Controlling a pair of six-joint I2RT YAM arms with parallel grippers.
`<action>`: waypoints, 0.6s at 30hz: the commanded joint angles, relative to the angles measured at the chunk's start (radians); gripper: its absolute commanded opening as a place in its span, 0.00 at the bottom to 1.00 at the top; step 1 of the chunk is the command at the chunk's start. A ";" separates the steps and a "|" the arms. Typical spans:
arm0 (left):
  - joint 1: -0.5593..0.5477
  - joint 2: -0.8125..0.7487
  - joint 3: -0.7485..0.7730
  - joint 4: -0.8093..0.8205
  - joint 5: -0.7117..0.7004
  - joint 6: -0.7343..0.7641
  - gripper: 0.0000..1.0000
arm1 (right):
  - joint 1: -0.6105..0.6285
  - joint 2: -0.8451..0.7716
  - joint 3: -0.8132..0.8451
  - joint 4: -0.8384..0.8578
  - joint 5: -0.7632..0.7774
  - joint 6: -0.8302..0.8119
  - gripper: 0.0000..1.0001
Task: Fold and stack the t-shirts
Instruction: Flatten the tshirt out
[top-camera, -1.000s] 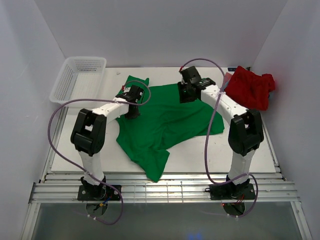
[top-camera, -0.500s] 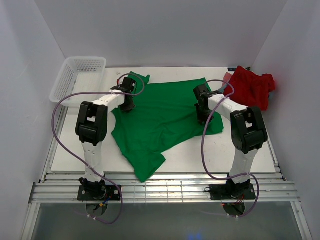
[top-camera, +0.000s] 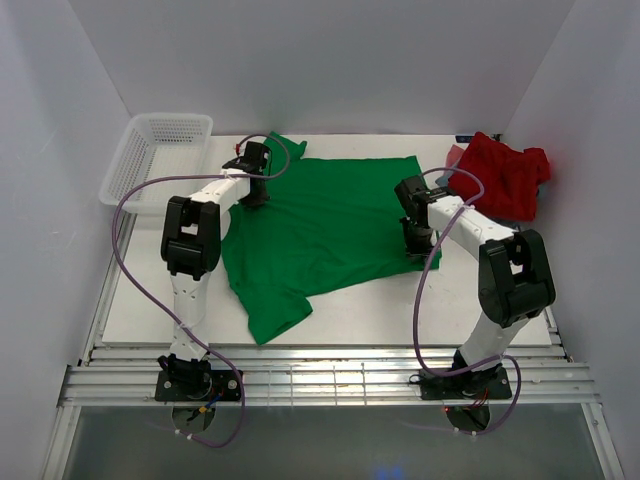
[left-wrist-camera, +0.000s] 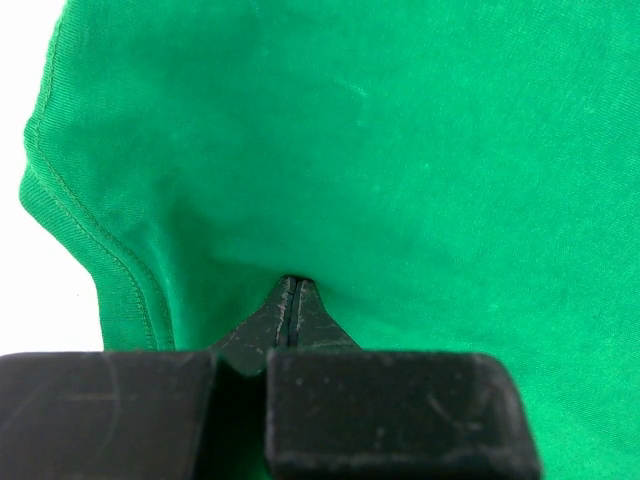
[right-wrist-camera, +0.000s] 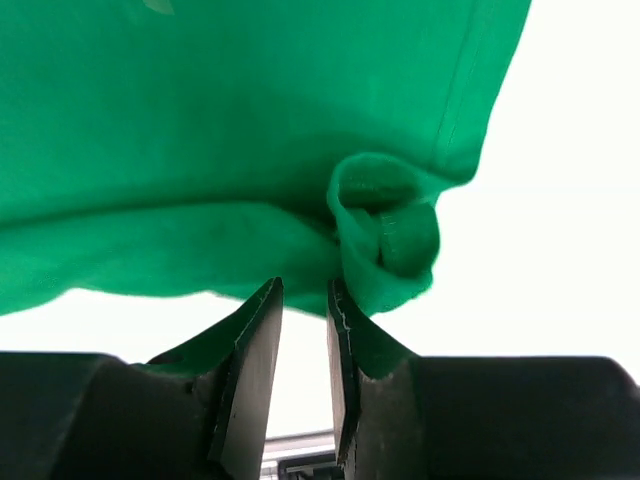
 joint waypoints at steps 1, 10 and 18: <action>0.018 0.059 -0.020 -0.029 0.032 0.004 0.00 | 0.006 -0.015 -0.049 -0.070 -0.039 0.014 0.31; 0.023 0.050 -0.029 -0.020 0.047 0.008 0.00 | 0.015 -0.073 -0.063 -0.067 -0.131 0.006 0.31; 0.024 0.036 -0.030 -0.020 0.058 0.011 0.00 | 0.016 -0.112 0.058 -0.028 -0.059 0.009 0.32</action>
